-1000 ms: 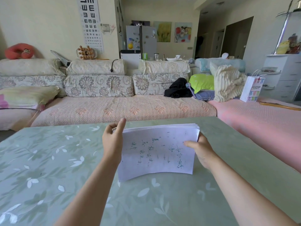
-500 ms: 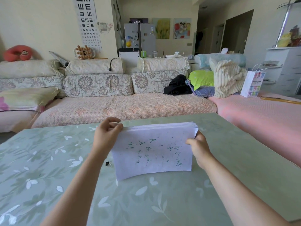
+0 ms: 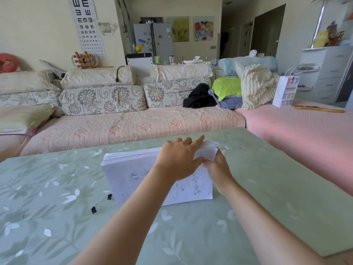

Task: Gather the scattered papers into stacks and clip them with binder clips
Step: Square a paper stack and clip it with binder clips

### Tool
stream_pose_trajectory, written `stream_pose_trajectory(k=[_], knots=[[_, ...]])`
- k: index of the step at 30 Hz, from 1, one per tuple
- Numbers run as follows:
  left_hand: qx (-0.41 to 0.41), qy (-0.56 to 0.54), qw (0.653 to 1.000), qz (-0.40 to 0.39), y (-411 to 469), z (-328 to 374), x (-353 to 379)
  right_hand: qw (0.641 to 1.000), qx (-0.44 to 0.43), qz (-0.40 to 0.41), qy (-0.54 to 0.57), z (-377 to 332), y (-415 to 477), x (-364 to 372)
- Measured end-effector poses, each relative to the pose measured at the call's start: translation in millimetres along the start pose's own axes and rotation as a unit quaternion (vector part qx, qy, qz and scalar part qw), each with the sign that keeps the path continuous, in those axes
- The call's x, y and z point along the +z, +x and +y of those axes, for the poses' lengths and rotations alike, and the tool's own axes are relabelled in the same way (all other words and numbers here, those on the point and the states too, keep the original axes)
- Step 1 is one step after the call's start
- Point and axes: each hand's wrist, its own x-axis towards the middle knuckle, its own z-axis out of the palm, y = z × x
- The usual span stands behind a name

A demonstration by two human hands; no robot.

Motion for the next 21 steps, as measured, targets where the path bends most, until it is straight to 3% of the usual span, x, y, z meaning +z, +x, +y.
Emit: stream_pose_trajectory(k=[11, 17, 21], knots=[[0.007, -0.005, 1.000, -0.027, 11, 13, -3, 0.999, -0.011, 0.019, -0.048, -10, -1, 3], [-0.069, 0.025, 0.996, -0.042, -32, -57, -12, 0.992, 0.048, 0.048, -0.102, -6, 3, 4], [-0.165, 0.005, 0.986, -0.021, -88, -120, -19, 0.990, 0.057, 0.069, -0.109, -8, 4, 9]])
